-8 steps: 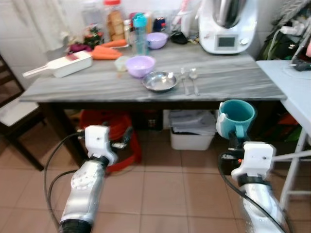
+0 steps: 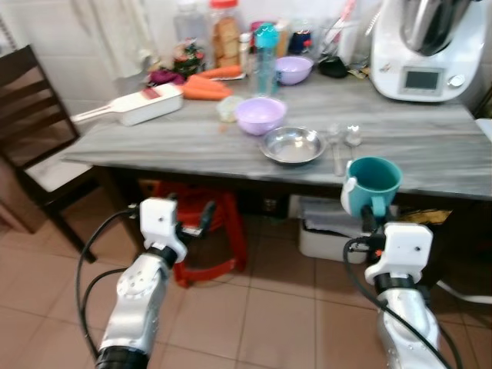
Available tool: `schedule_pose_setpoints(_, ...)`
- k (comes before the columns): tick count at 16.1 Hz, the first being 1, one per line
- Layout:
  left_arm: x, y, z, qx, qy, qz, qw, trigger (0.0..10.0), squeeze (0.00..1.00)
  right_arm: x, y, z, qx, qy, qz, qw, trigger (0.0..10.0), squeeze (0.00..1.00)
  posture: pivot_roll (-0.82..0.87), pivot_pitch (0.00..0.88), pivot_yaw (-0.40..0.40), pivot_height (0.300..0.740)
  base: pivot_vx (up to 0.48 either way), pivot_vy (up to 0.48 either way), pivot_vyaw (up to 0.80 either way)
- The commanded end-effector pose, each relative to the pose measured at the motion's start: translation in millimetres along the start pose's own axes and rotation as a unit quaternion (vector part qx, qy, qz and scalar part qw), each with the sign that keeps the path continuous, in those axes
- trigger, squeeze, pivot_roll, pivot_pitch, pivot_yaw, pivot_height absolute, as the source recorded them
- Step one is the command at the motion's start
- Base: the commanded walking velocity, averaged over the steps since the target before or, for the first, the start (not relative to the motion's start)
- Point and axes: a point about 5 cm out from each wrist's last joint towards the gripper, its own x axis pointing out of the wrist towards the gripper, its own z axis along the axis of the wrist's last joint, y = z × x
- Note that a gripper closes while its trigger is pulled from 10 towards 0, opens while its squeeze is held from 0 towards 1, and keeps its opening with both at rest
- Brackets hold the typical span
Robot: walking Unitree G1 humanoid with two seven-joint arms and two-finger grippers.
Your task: Setting the table
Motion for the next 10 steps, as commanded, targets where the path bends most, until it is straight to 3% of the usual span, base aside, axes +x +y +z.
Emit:
schedule_pose_setpoints(1,-2.3,8.6,6.3,0.013,-0.006,0.005,1.000,10.0,0.00,2.9,2.7,7.7,0.008,-0.017,0.000,1.000,10.0,0.00,-0.04,0.000,0.044,0.740,0.368,0.000,0.00)
schedule_pose_setpoints(10,-4.5,2.3,4.6,0.000,-0.004,-0.008,1.000,10.0,0.00,4.6,1.8,7.2,0.019,-0.014,-0.004,1.000,10.0,0.00,-0.04,0.000,0.041,0.740,0.375,0.000,-0.06)
